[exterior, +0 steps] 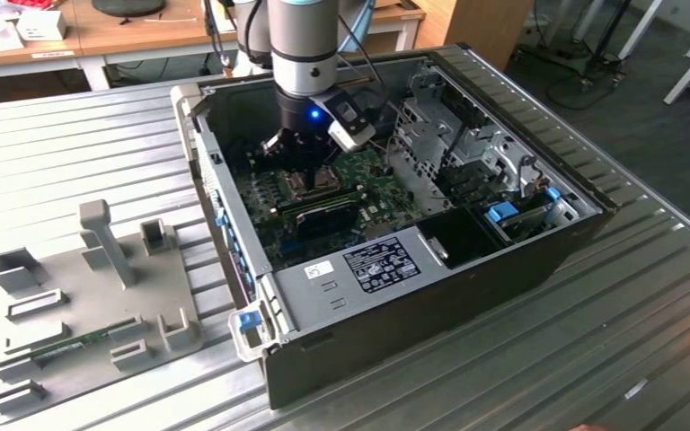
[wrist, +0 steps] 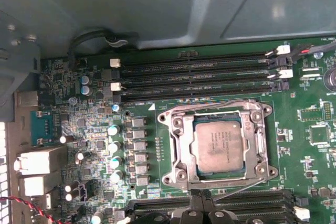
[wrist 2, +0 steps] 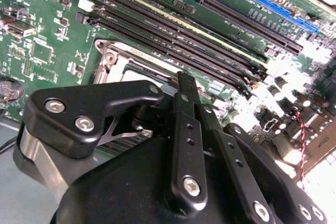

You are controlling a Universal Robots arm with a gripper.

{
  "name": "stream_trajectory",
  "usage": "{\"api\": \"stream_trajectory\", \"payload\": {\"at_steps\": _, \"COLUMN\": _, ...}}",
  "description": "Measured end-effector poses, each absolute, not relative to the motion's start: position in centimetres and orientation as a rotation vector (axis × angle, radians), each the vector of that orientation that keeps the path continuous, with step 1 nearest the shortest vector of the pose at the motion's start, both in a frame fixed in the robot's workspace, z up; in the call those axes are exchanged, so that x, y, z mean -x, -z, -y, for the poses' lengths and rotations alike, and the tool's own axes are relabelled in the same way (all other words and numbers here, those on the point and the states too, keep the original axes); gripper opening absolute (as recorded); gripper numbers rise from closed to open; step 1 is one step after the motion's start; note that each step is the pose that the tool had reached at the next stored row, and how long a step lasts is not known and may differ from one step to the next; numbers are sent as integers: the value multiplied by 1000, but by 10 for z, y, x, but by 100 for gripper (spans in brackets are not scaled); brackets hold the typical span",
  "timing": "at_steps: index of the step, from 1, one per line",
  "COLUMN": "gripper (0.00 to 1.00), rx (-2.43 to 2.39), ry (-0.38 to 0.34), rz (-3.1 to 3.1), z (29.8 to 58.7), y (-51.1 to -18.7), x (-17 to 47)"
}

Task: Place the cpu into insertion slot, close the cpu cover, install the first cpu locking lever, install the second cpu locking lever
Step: 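Install the second cpu locking lever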

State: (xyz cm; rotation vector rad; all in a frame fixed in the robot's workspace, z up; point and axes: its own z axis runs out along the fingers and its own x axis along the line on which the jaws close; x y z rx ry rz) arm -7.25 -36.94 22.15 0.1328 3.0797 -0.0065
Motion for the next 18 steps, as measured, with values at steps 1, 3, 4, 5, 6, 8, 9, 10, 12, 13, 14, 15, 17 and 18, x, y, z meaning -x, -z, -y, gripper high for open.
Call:
{"api": "stream_trajectory", "payload": {"at_steps": 1, "gripper": 11, "rx": -133, "ry": 6, "rz": -3080, "z": 369, "y": -221, "x": 73}}
{"api": "stream_trajectory", "payload": {"at_steps": 3, "gripper": 11, "rx": -133, "ry": 7, "rz": -3079, "z": 369, "y": -221, "x": 74}}
{"api": "stream_trajectory", "payload": {"at_steps": 4, "gripper": 11, "rx": -133, "ry": 7, "rz": -3079, "z": 369, "y": -221, "x": 75}}
{"api": "stream_trajectory", "payload": {"at_steps": 5, "gripper": 11, "rx": -133, "ry": 7, "rz": -3079, "z": 369, "y": -221, "x": 76}}
{"api": "stream_trajectory", "payload": {"at_steps": 6, "gripper": 11, "rx": -133, "ry": 7, "rz": -3079, "z": 369, "y": -221, "x": 77}}
{"api": "stream_trajectory", "payload": {"at_steps": 8, "gripper": 11, "rx": -133, "ry": 7, "rz": -3079, "z": 369, "y": -220, "x": 79}}
{"api": "stream_trajectory", "payload": {"at_steps": 9, "gripper": 11, "rx": -133, "ry": 7, "rz": -3079, "z": 369, "y": -220, "x": 79}}
{"api": "stream_trajectory", "payload": {"at_steps": 10, "gripper": 11, "rx": -133, "ry": 7, "rz": -3079, "z": 369, "y": -220, "x": 80}}
{"api": "stream_trajectory", "payload": {"at_steps": 12, "gripper": 11, "rx": -133, "ry": 7, "rz": -3079, "z": 369, "y": -219, "x": 82}}
{"api": "stream_trajectory", "payload": {"at_steps": 13, "gripper": 11, "rx": -133, "ry": 7, "rz": -3079, "z": 369, "y": -219, "x": 82}}
{"api": "stream_trajectory", "payload": {"at_steps": 14, "gripper": 11, "rx": -133, "ry": 7, "rz": -3079, "z": 369, "y": -218, "x": 82}}
{"api": "stream_trajectory", "payload": {"at_steps": 15, "gripper": 11, "rx": -133, "ry": 7, "rz": -3079, "z": 369, "y": -218, "x": 83}}
{"api": "stream_trajectory", "payload": {"at_steps": 17, "gripper": 11, "rx": -133, "ry": 7, "rz": -3079, "z": 369, "y": -217, "x": 83}}
{"api": "stream_trajectory", "payload": {"at_steps": 18, "gripper": 11, "rx": -133, "ry": 7, "rz": -3079, "z": 369, "y": -217, "x": 83}}
